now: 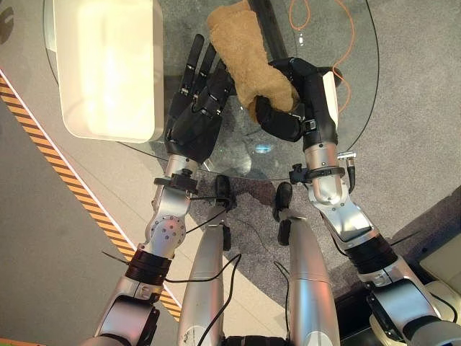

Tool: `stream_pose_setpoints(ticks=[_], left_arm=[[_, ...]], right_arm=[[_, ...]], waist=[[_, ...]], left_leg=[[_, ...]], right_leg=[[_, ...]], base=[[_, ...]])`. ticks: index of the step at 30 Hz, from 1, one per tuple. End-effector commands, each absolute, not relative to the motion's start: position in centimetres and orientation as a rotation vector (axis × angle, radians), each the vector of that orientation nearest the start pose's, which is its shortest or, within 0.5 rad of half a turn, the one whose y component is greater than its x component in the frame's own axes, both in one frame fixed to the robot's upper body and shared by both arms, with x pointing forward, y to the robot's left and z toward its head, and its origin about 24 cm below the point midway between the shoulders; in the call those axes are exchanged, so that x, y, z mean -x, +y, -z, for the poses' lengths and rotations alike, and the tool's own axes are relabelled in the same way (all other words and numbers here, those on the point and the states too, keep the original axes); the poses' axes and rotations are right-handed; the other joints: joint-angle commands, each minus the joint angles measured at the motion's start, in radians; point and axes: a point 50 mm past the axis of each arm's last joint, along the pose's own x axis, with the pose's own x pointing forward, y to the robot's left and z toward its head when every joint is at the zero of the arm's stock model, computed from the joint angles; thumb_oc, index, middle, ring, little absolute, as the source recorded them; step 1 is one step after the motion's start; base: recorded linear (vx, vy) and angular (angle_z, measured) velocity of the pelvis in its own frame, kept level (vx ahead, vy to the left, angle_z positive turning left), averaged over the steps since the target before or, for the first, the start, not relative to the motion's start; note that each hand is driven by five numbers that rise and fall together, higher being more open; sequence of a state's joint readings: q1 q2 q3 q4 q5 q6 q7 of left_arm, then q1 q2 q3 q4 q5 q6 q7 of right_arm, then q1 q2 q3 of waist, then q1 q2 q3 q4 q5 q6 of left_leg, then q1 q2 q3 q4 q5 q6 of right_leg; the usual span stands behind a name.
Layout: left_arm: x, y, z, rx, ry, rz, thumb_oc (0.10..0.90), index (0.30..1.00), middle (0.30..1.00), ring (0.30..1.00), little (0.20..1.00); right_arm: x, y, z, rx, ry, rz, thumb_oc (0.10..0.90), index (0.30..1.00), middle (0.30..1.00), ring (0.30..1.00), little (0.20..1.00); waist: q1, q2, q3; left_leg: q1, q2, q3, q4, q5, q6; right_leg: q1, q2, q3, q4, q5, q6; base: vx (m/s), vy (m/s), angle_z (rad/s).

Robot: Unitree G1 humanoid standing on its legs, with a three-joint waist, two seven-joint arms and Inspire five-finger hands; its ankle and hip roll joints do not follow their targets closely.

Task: Wipe the table with a cloth and put it in the basket.

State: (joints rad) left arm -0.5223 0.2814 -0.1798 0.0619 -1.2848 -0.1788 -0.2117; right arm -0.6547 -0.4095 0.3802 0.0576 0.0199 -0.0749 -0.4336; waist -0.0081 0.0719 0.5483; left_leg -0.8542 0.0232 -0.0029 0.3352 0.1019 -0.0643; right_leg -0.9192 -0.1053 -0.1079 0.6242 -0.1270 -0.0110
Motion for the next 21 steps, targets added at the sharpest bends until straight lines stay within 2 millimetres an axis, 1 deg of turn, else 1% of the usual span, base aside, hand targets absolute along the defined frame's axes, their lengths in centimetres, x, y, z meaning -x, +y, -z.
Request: stream_pose_setpoints(ticks=[1,7,12,18,21], left_arm=[[-29.1,11.4,-25.4,0.942,-0.786,0.864,0.800,0.900,0.900,0.900,0.900],[-29.1,11.8,-25.8,0.952,-0.813,0.857,0.800,0.900,0.900,0.900,0.900],[-29.0,11.9,-26.1,0.979,-0.822,0.869,0.800,0.900,0.900,0.900,0.900],[-29.1,12.7,-26.1,1.046,-0.843,0.804,0.800,0.900,0.900,0.900,0.900],[-29.2,12.9,-26.1,1.048,-0.841,0.764,0.800,0.900,0.900,0.900,0.900]], right_arm=[[-27.6,-7.6,-27.7,0.267,-1.116,-0.170,0.100,0.300,0.300,0.300,0.200],[-27.7,-7.6,-27.4,0.291,-1.097,-0.184,0.100,0.300,0.300,0.300,0.200],[-28.0,-7.6,-27.2,0.347,-1.098,-0.191,0.100,0.300,0.300,0.300,0.200],[-27.9,-7.8,-27.1,0.370,-1.112,-0.194,0.100,0.300,0.300,0.300,0.200],[-27.7,-7.9,-27.4,0.358,-1.130,-0.185,0.100,0.300,0.300,0.300,0.200]], waist=[[-0.004,-0.002,-0.028],[-0.006,-0.004,-0.028],[-0.004,-0.005,-0.028],[-0.005,-0.007,-0.028],[-0.004,-0.007,-0.028]], left_leg=[[0.041,-0.050,0.068,0.061,-0.115,0.059],[0.039,-0.051,0.065,0.064,-0.115,0.059],[0.039,-0.052,0.063,0.063,-0.116,0.058],[0.040,-0.054,0.061,0.065,-0.117,0.056],[0.038,-0.055,0.060,0.065,-0.117,0.056]], right_leg=[[0.056,0.040,-0.016,-0.112,0.049,0.034],[0.052,0.043,-0.012,-0.105,0.046,0.034],[0.053,0.040,-0.016,-0.105,0.044,0.034],[0.055,0.043,-0.016,-0.105,0.041,0.034],[0.053,0.044,-0.016,-0.102,0.041,0.034]], base=[[0.00,0.000,0.00],[0.00,0.000,0.00],[0.00,0.000,0.00],[0.00,0.000,0.00],[0.00,0.000,0.00]])
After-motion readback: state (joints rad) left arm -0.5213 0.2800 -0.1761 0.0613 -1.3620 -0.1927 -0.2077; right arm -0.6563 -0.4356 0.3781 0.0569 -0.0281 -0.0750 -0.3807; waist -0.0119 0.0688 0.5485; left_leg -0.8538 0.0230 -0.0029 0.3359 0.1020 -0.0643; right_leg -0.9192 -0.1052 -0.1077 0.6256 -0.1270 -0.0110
